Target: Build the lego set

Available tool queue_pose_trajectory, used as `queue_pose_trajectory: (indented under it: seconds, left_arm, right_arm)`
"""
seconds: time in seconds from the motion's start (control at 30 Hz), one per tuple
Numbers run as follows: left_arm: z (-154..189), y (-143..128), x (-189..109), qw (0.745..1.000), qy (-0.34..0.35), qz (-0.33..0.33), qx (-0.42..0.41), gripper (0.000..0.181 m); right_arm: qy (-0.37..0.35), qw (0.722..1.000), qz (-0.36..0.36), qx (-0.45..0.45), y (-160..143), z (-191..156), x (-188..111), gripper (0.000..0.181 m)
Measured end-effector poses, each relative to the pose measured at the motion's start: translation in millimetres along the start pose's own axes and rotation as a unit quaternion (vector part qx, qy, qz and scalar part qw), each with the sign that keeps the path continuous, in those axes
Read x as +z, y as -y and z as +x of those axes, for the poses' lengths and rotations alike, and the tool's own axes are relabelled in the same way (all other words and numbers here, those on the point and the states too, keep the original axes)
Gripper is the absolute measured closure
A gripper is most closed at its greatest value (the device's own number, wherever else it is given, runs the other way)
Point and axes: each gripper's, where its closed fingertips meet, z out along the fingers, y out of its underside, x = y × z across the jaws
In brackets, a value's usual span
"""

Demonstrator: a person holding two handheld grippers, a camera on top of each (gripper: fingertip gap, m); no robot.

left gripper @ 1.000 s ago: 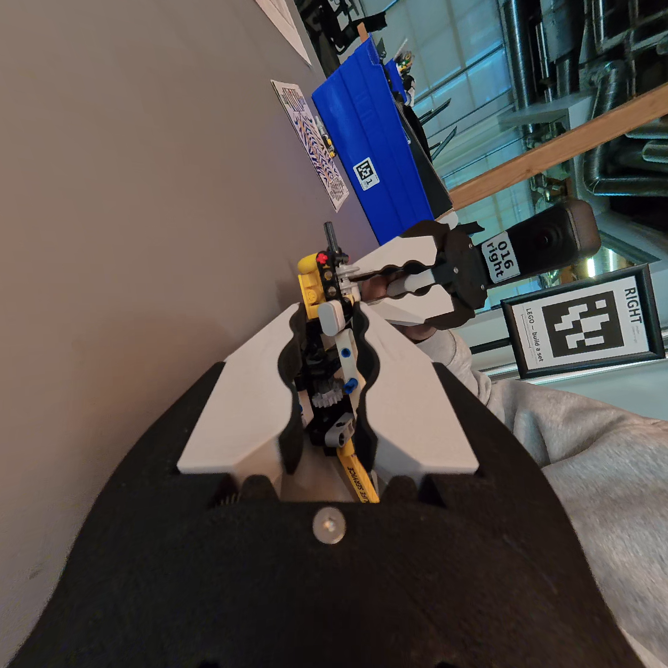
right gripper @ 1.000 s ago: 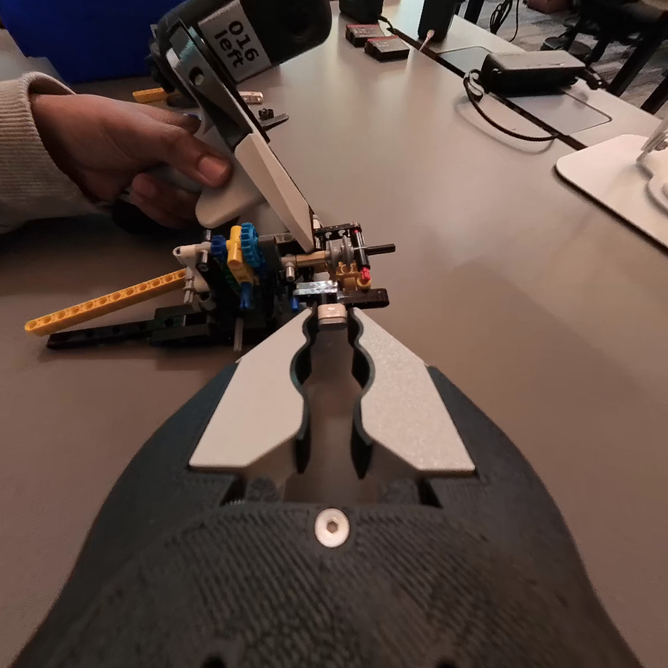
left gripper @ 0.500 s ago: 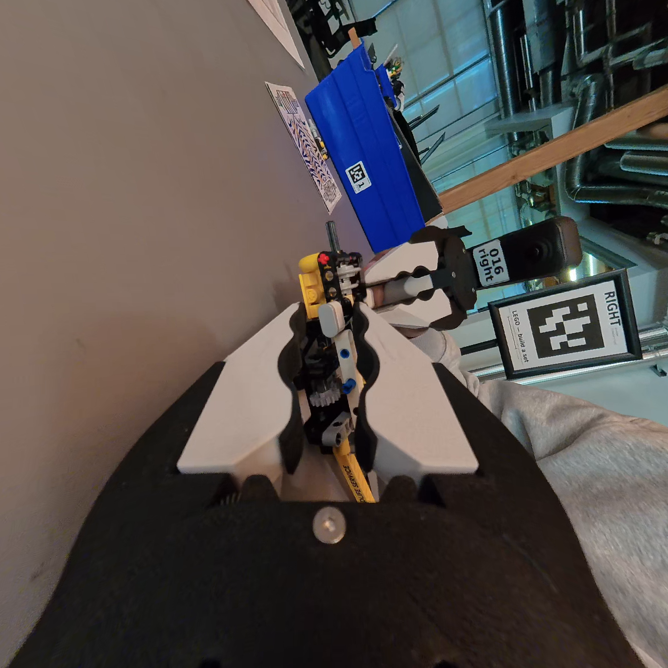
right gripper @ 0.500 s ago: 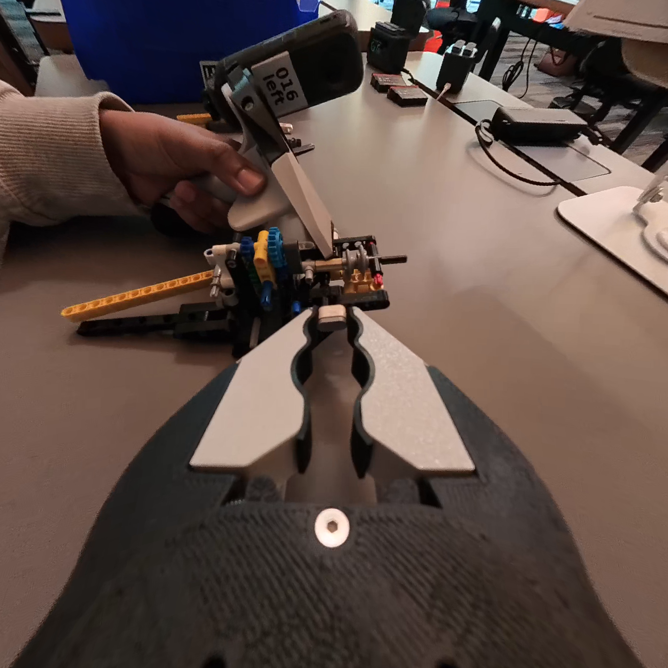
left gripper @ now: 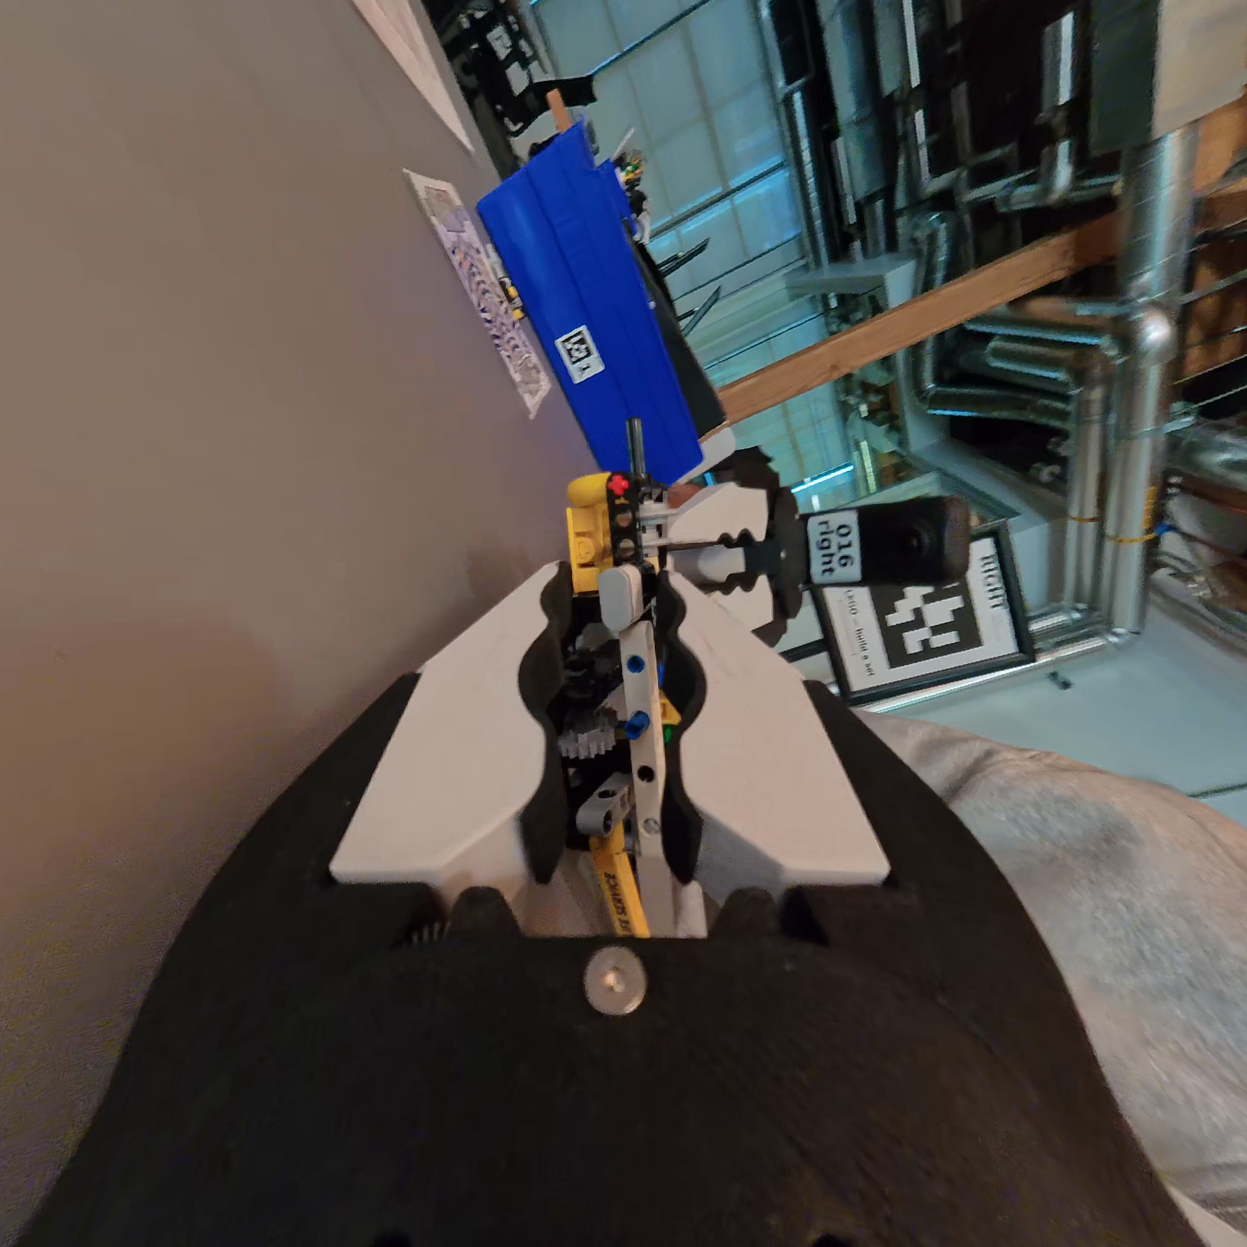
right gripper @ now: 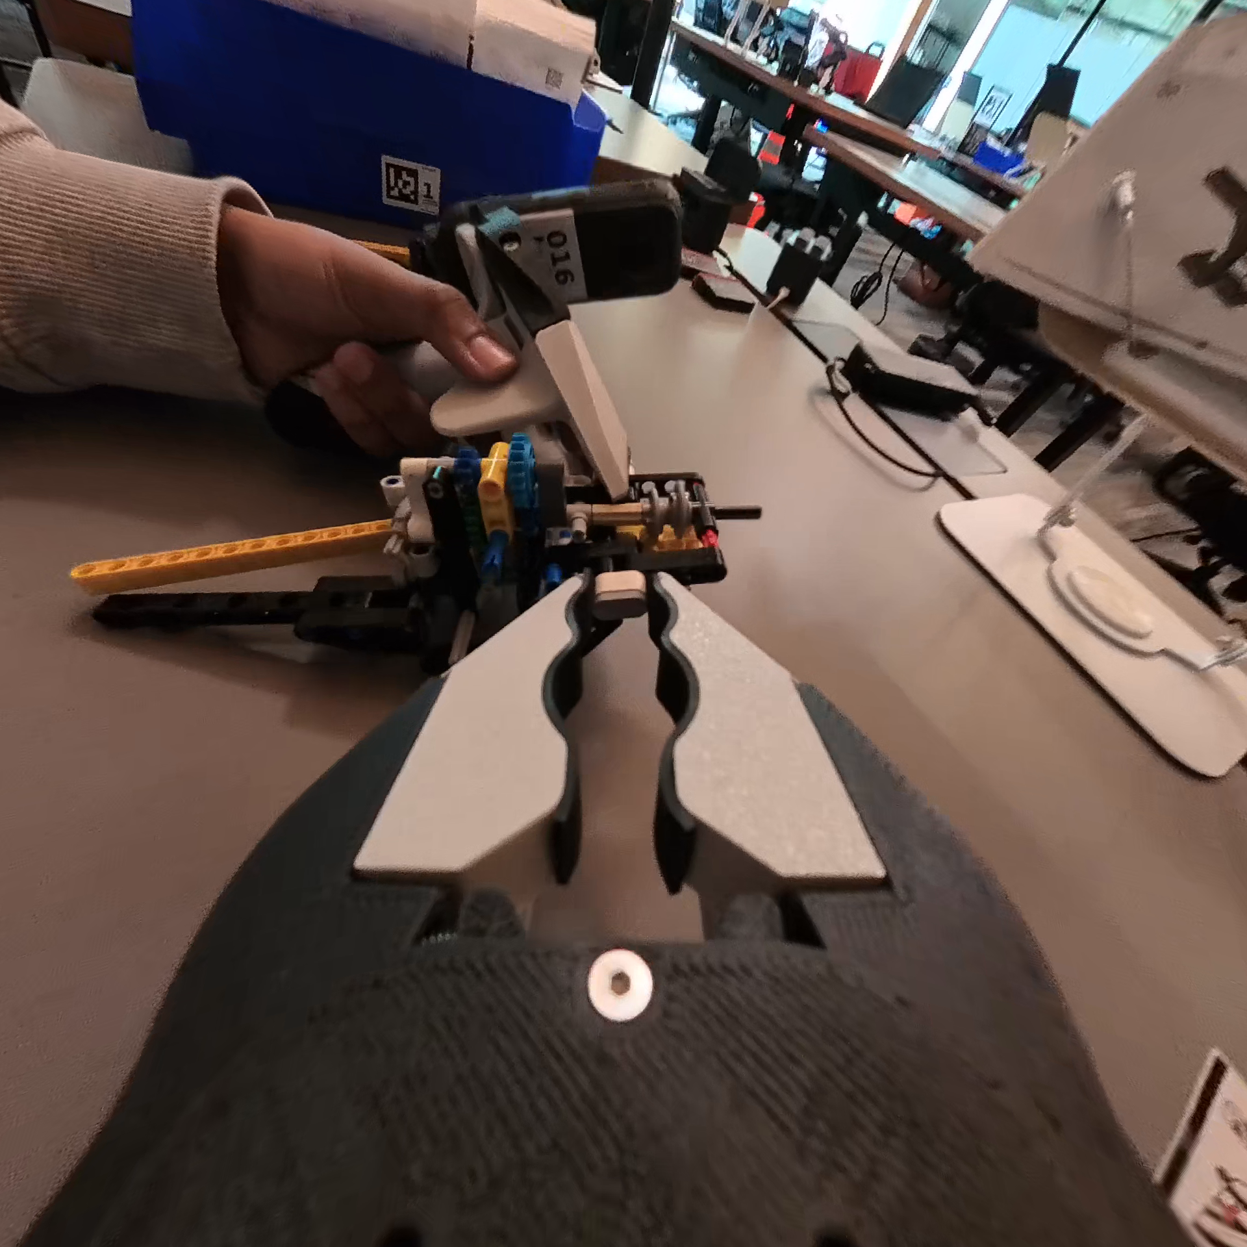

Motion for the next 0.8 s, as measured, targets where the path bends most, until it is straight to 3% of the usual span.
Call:
queue_pose_trajectory:
  seconds: [0.47, 0.8]
  left_arm:
    - [6, 0, -1, 1.000, -0.023, 0.001, -0.005, 0.158]
    - [18, -4, -2, 0.998, -0.062, -0.014, 0.007, 0.159]
  right_arm:
    - [-0.019, 0.998, 0.005, -0.062, 9, -3, 1, 0.167]
    - [0.021, 0.997, 0.075, -0.015, 27, -7, -8, 0.168]
